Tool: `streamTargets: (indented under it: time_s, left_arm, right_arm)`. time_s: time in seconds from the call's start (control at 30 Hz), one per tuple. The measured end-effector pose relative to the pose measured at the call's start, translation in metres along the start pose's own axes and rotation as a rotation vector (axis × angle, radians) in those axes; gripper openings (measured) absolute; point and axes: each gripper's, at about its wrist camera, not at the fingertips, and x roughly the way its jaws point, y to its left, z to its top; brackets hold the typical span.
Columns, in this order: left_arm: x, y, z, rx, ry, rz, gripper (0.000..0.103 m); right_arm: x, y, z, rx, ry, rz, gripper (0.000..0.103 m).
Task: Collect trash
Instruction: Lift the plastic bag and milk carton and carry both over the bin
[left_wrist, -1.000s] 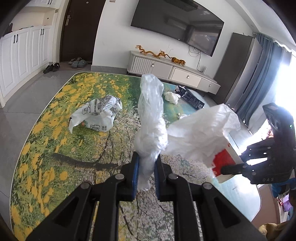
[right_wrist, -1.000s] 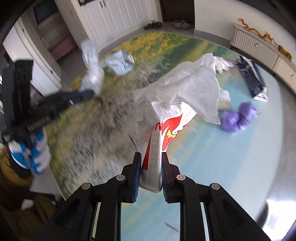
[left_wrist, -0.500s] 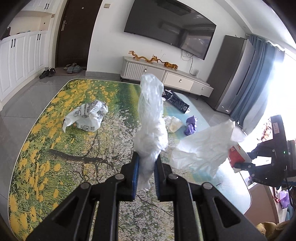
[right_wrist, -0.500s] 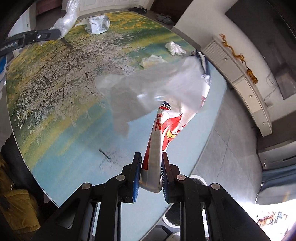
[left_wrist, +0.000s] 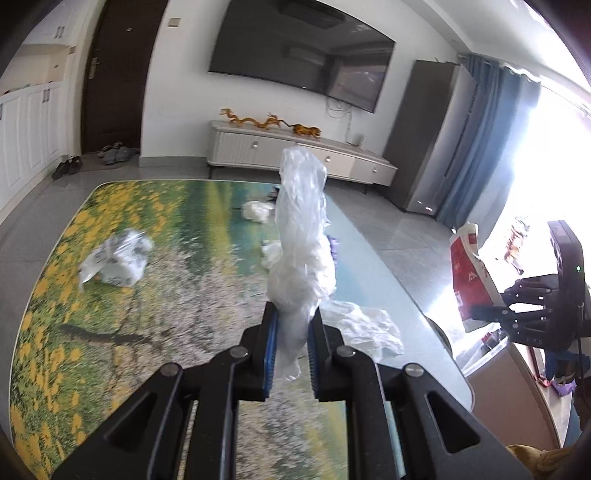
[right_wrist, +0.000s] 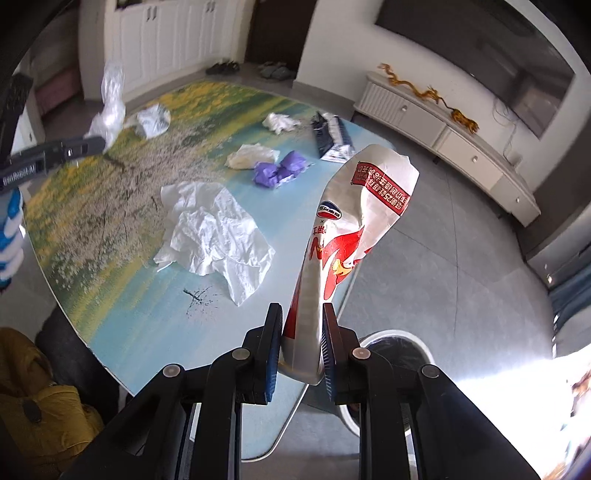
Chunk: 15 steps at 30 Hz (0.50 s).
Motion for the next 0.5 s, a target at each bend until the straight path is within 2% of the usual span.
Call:
streamTargets:
  time_s: [0.2, 0.5]
  left_arm:
    - [0.040, -0.065, 0.018, 0.119, 0.055, -0.094, 0.014]
    - [0.125, -0.195, 0.022, 0.318, 0.218, -0.238, 0.014]
  right_arm:
    - [-0.007, -0.054, -0.037, 0.183, -0.034, 0.011, 0.020]
    - [0.014, -0.139, -0.104, 0.442, -0.040, 0.039, 0.021]
